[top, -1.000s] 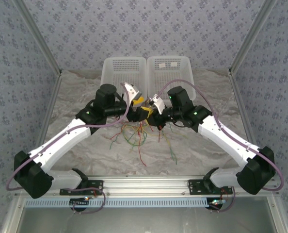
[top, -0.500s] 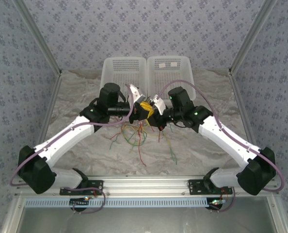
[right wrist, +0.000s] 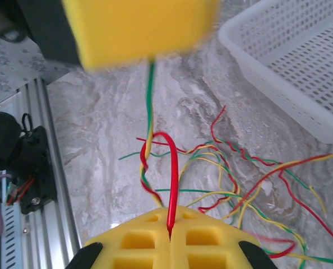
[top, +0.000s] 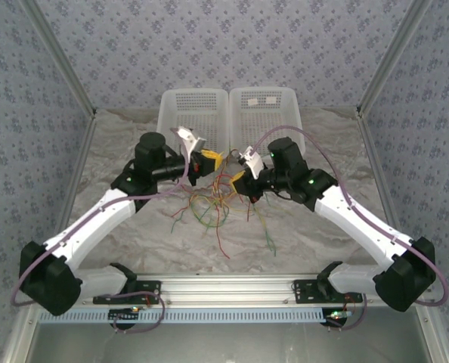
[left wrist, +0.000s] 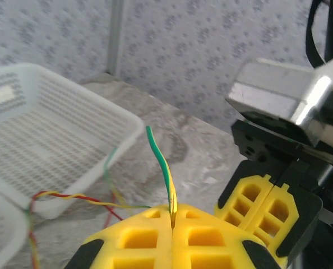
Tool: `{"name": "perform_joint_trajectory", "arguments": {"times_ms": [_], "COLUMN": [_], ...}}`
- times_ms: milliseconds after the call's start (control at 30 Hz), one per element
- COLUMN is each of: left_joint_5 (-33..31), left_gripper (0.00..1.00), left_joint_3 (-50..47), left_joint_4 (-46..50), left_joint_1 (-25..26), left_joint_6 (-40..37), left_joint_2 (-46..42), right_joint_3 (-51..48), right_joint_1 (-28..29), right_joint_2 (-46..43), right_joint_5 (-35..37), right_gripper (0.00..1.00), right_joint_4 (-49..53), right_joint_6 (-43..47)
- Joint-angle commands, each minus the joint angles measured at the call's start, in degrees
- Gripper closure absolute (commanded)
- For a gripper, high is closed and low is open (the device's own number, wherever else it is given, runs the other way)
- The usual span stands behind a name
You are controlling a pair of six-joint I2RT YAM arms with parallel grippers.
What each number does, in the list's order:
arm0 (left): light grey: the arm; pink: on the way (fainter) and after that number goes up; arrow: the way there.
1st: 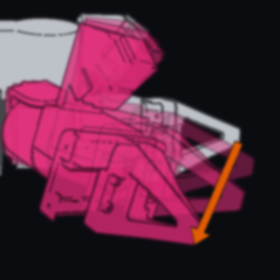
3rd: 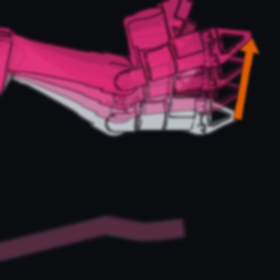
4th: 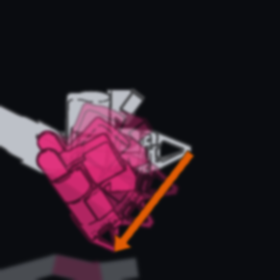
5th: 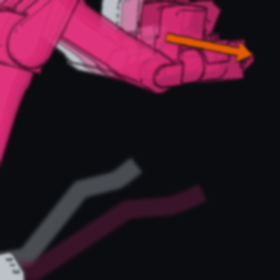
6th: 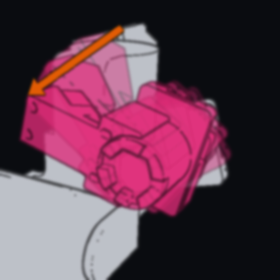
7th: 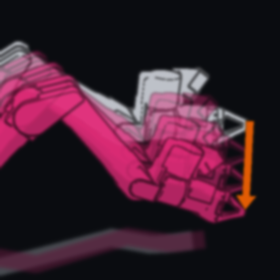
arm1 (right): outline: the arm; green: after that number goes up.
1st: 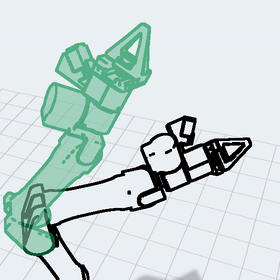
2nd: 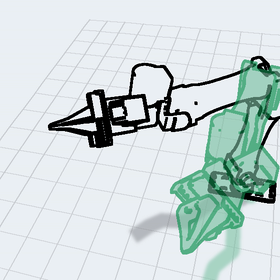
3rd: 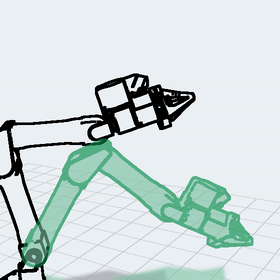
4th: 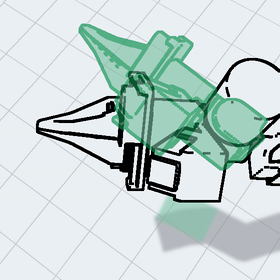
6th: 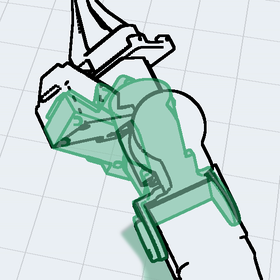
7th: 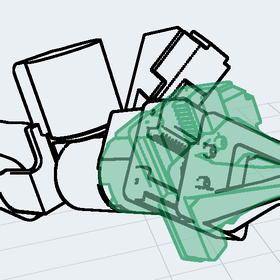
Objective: Untangle the cables
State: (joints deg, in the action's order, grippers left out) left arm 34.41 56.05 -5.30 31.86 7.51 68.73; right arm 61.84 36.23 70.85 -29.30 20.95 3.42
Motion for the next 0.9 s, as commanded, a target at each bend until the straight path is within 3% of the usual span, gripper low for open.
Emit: {"name": "perform_joint_trajectory", "arguments": {"times_ms": [0,100,300,533,633,733,867], "left_joint_5": [-7.31,-11.01,-11.14,-18.58,-18.95,-20.98,-11.66], "left_gripper": [1.0,1.0,1.0,1.0,1.0,1.0,1.0], "left_joint_3": [-1.79,-4.0,-8.83,-10.89,-11.9,-13.36,-10.31], "left_joint_4": [-4.19,-6.94,-12.96,-10.3,-10.69,-11.94,-10.93], "left_joint_1": [-0.39,-1.27,-6.71,-9.4,-9.92,-10.1,-9.76], "left_joint_6": [1.67,3.61,8.77,4.82,3.65,4.01,5.02], "left_joint_2": [-4.01,-6.37,-11.89,-16.44,-17.5,-18.1,-14.91], "right_joint_3": [-0.64,-0.62,-0.68,0.64,1.19,1.98,3.06], "right_joint_1": [-0.96,-2.65,-8.96,-20.99,-24.82,-28.27,-26.46], "right_joint_2": [-1.27,-0.46,-2.39,-4.36,-4.06,-3.03,-2.91], "right_joint_5": [3.69,7.12,12.97,7.33,8.06,3.65,3.06], "right_gripper": [1.0,1.0,1.0,1.0,1.0,1.0,1.0], "right_joint_4": [-0.31,-0.02,-2.05,-4.31,-4.62,-6.46,-7.18], "right_joint_6": [-0.85,-2.97,-12.25,-24.22,-27.46,-30.7,-28.86]}}
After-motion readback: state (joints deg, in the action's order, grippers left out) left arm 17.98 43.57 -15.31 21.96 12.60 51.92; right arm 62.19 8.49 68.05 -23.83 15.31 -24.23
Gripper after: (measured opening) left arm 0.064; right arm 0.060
